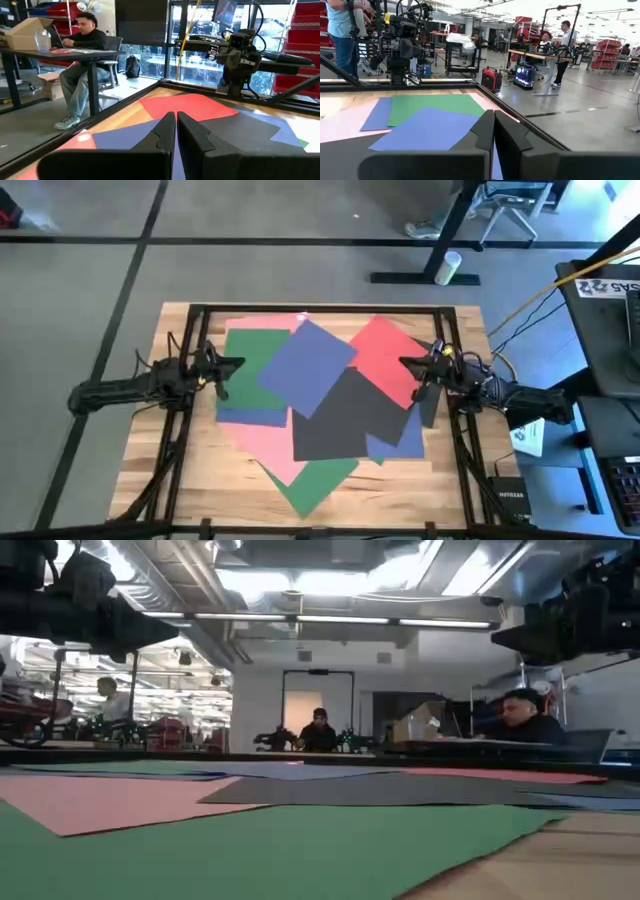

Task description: Organize paper

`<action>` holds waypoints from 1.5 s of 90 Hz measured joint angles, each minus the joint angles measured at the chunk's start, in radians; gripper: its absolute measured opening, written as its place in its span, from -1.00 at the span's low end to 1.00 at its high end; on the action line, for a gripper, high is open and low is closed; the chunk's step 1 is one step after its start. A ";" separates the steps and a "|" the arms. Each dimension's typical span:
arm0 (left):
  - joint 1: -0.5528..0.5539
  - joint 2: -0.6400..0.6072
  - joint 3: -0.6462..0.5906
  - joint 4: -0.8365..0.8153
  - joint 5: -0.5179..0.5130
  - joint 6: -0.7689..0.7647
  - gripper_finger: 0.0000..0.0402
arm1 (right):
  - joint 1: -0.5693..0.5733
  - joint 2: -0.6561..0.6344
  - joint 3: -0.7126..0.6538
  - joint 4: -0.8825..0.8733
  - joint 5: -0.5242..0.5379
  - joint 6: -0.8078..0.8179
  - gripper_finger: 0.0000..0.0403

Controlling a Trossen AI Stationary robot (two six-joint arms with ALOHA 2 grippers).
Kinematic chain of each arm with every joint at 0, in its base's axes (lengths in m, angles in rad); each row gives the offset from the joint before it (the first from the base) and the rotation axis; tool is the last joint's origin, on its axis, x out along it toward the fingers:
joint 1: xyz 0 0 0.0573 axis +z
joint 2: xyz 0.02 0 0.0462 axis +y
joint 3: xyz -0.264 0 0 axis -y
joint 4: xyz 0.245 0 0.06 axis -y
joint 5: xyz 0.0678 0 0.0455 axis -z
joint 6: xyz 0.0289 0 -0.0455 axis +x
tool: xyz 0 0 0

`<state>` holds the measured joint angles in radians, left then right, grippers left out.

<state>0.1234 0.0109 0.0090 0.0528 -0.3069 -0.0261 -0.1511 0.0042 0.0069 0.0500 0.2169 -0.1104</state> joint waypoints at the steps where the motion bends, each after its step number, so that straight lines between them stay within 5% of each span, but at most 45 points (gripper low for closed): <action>1: 0.000 0.000 0.000 0.000 0.000 0.000 -1.00 | 0.000 0.000 0.000 0.000 0.000 0.000 -1.00; 47: 0.000 0.000 0.000 0.000 0.000 0.001 -1.00 | 0.000 0.000 0.000 0.000 0.000 0.000 -1.00; 63: 0.010 0.000 0.000 0.001 -0.002 0.340 -1.00 | 0.000 0.000 0.000 0.000 0.000 0.000 -1.00; 81: 0.009 0.000 0.000 0.001 -0.004 0.505 -1.00 | 0.000 0.000 0.000 0.000 0.000 0.000 -1.00; 135: 0.009 0.000 0.000 0.001 -0.003 0.299 -1.00 | 0.000 0.000 0.000 0.000 0.000 0.000 -1.00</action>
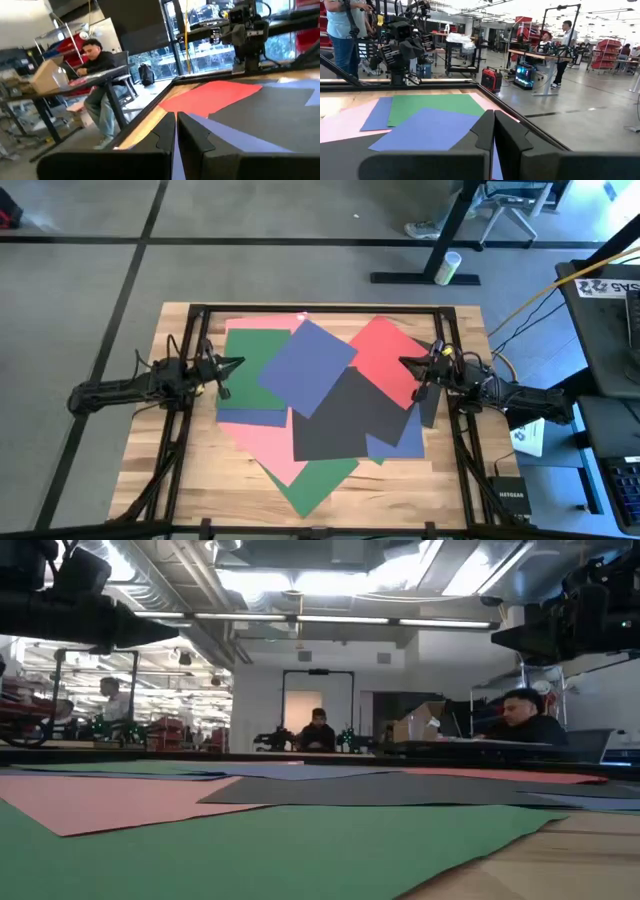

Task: Organize paper
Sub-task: Move the red paper to the bottom right of the table

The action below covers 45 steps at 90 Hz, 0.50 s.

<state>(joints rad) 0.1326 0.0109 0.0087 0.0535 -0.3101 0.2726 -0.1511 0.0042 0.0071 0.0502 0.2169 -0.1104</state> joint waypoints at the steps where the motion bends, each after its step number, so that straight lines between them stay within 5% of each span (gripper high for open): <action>1: 0.000 0.000 0.000 0.000 0.000 -0.004 -1.00 | 0.000 0.000 0.000 0.000 0.000 0.000 -1.00; 45: 0.000 0.000 0.000 0.000 0.000 -0.093 -1.00 | 0.000 0.000 0.000 0.000 0.000 0.002 -1.00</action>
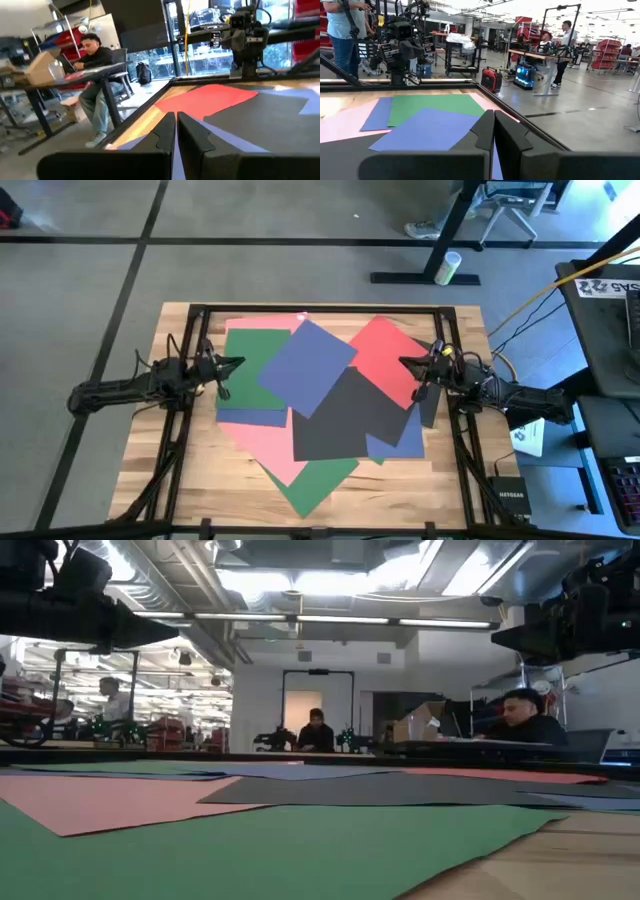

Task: Organize paper
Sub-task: Move the red paper to the bottom right of the table

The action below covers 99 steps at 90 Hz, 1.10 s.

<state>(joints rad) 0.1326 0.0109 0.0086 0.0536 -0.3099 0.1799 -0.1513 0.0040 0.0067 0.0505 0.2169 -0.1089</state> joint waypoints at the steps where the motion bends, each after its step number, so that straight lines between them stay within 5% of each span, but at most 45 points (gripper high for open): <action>1: 0.000 0.000 0.000 0.000 0.000 -0.009 -1.00 | 0.000 0.000 0.000 0.000 0.000 0.003 -1.00; 16: 0.000 0.000 0.000 0.000 0.000 -0.079 -1.00 | 0.000 0.000 0.000 0.018 -0.016 0.071 -1.00; 27: 0.000 0.000 0.000 0.000 0.000 -0.134 -1.00 | -0.001 0.004 0.007 0.205 -0.015 0.019 -1.00; 44: 0.000 0.000 0.000 0.000 0.000 -0.209 -1.00 | -0.001 0.067 0.178 0.205 -0.018 -0.087 -1.00; 65: 0.000 0.000 0.000 0.000 0.000 -0.259 -1.00 | -0.001 0.397 0.542 -0.093 0.185 -0.161 -1.00; 84: 0.000 0.000 0.000 0.001 0.000 -0.270 -1.00 | 0.000 0.717 0.840 -0.303 0.191 -0.154 -1.00; 99: -0.001 0.000 0.000 0.001 0.000 -0.448 -1.00 | 0.001 0.896 0.968 -0.332 0.129 -0.094 -1.00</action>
<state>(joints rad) 0.1318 0.0109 0.0087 0.0544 -0.3102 -0.2681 -0.1505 0.9001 0.9744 -0.2813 0.3456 -0.2028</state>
